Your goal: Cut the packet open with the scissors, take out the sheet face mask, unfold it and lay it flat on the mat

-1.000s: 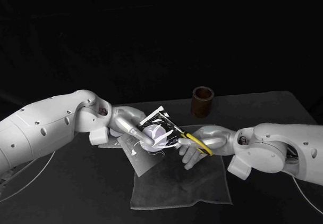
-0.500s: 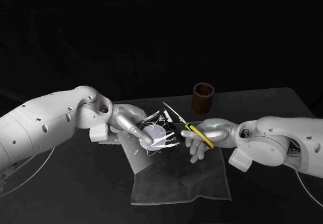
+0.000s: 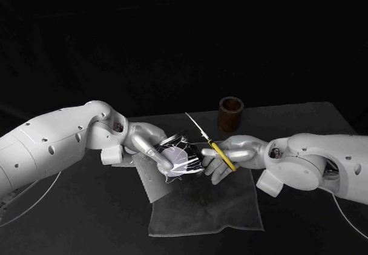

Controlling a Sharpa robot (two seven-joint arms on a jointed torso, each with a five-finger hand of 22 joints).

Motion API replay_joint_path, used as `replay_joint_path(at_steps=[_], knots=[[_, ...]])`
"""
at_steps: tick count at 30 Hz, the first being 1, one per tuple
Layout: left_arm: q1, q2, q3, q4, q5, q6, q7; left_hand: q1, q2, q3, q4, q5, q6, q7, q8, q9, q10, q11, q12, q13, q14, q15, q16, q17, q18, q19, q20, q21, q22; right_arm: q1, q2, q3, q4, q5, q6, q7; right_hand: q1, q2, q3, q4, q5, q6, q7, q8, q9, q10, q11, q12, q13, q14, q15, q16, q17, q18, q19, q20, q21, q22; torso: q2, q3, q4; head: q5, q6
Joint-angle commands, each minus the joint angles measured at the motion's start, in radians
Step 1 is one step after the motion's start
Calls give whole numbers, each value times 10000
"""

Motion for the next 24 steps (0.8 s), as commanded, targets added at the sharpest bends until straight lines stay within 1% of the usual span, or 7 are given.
replay_joint_path(at_steps=[1, 3, 4, 9, 15, 18, 24], knots=[[5, 17, 6, 1, -36, 227, -22, 23, 42, 161, -243, 32, 82, 12, 18, 350, 115, -68, 62, -1, 55, -32, 39, 15, 124, 60, 19, 35, 9, 9, -52, -4, 110, -58, 342, 198, -101, -291, -277, -8, -39, -158, 581, -322, -177, -302, 169, -149, -257, -675, 454, -332, -202, 898, -279, 112, -168, -89, 0, -9, 3, -2, 18], [5, 15, 6, -4, -36, 227, -24, 23, 42, 161, -243, 32, 82, 12, 18, 350, 115, -68, 62, -1, 55, -32, 39, 15, 124, 60, 19, 35, 9, 5, -119, -18, 191, -60, 433, 183, -117, -366, -272, -2, -39, -308, 656, -515, -291, -434, 238, -193, -375, -822, 517, -461, -298, 890, -360, 151, -222, -121, 0, -11, 6, -6, 17], [5, 12, 6, -6, -37, 225, -26, 22, 43, 161, -243, 32, 82, 12, 18, 351, 115, -68, 63, 0, 55, -32, 40, 16, 124, 60, 19, 35, 9, 0, -176, -32, 259, -60, 496, 170, -146, -441, -244, 13, -36, -462, 725, -714, -427, -545, 313, -214, -485, -959, 575, -581, -396, 865, -486, 177, -303, -164, 0, -11, 6, -6, 17], [5, 3, 6, -21, -37, 212, -30, 19, 43, 161, -244, 33, 82, 12, 18, 354, 117, -68, 63, 1, 56, -32, 41, 19, 123, 61, 19, 36, 10, -90, -507, -110, 642, -62, 746, 61, -187, -649, -170, 27, -39, -446, 771, -858, -576, -628, 344, -197, -633, -1077, 630, -707, -527, 837, -608, 191, -384, -208, -8, -12, -12, 0, 31], [5, -17, 6, -39, -44, 195, -44, 9, 43, 161, -246, 32, 82, 11, 18, 362, 119, -69, 64, 6, 58, -32, 43, 25, 121, 61, 18, 38, 9, -307, -916, -179, 1096, -53, 973, -70, -660, -1469, 958, 81, -40, -259, 823, -1081, -890, -811, 415, -130, -1016, -1424, 746, -1026, -926, 747, -795, 202, -512, -261, -4, 5, -20, 4, 65], [5, -27, 6, -36, -66, 191, -47, 9, 43, 161, -246, 32, 82, 11, 18, 362, 119, -69, 64, 6, 58, -32, 43, 25, 121, 61, 18, 38, 9, -398, -1015, -201, 1217, -53, 1065, -120, -738, -1588, 1209, 75, -41, -181, 808, -1091, -937, -782, 405, -86, -1081, -1413, 744, -1039, -995, 743, -810, 202, -523, -261, -4, 10, -16, 10, 61], [5, -40, 6, -3, -126, 198, -50, 9, 43, 161, -246, 32, 82, 11, 18, 362, 119, -69, 64, 6, 58, -32, 43, 25, 121, 61, 18, 38, 9, -502, -1047, -228, 1229, -13, 1245, -195, -781, -1630, 1345, 73, -42, -94, 785, -1077, -962, -725, 385, -41, -1119, -1375, 733, -1031, -1036, 748, -819, 200, -529, -261, 1, 7, -7, 20, 42]])
